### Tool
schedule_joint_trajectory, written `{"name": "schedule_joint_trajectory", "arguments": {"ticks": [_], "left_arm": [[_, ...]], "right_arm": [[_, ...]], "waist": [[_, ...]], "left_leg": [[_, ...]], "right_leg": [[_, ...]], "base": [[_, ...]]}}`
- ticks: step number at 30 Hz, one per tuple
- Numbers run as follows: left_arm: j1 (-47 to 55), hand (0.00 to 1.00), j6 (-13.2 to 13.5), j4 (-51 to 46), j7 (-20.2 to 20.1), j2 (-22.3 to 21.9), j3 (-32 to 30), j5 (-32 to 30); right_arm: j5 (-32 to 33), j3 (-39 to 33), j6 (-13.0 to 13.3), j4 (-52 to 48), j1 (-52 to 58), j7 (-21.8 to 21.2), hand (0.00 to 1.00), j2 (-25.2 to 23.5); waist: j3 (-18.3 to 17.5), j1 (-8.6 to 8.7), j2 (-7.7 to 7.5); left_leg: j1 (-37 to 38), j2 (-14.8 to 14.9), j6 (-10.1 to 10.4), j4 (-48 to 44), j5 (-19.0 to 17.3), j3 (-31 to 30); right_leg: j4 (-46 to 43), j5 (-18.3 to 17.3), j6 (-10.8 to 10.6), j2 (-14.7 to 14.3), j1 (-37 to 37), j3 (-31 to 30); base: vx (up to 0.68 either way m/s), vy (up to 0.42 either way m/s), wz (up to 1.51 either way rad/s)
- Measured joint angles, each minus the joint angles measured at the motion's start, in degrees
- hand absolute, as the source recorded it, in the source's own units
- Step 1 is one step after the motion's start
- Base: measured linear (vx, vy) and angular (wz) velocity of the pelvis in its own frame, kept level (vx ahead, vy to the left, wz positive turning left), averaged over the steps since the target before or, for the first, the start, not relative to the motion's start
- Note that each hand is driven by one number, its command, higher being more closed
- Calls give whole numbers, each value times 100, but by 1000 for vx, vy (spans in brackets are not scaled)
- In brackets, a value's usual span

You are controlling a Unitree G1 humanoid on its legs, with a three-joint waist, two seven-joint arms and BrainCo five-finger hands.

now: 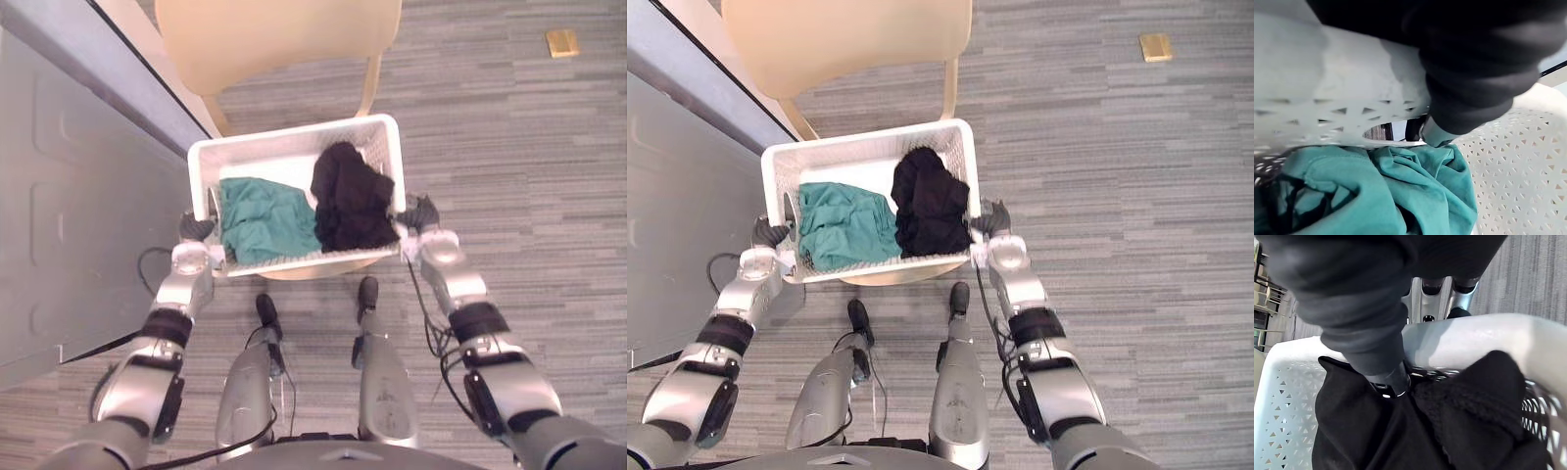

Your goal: Pick up the laundry basket with both hands and put the clothes into the washing machine.

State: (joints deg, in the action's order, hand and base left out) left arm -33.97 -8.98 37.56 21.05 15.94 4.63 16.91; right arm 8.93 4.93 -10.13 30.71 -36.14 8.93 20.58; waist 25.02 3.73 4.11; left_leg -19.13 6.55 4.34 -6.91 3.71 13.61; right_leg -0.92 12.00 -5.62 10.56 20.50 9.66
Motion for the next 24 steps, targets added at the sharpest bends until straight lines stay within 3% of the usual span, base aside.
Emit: {"name": "schedule_joint_trajectory", "arguments": {"ticks": [9,14,24], "left_arm": [[-1432,100,-10,1252,10,236,124,225],[-1765,100,-10,1304,37,332,91,317],[-2060,100,-20,1503,63,331,-17,318]], "right_arm": [[245,170,46,809,-1267,189,100,111],[245,167,59,881,-1736,267,100,144],[245,375,169,879,-1875,229,100,318]], "waist": [[35,-5,-55],[82,-52,-133],[82,-90,-134]], "left_leg": [[-385,19,-3,128,183,11],[-459,62,46,461,405,60],[-389,98,104,839,612,99]], "right_leg": [[13,117,41,-29,428,0],[56,168,84,-86,648,-5],[64,173,91,-157,752,-15]], "base": [[-8,-4,0],[-8,-21,-3],[0,-9,-2]]}}
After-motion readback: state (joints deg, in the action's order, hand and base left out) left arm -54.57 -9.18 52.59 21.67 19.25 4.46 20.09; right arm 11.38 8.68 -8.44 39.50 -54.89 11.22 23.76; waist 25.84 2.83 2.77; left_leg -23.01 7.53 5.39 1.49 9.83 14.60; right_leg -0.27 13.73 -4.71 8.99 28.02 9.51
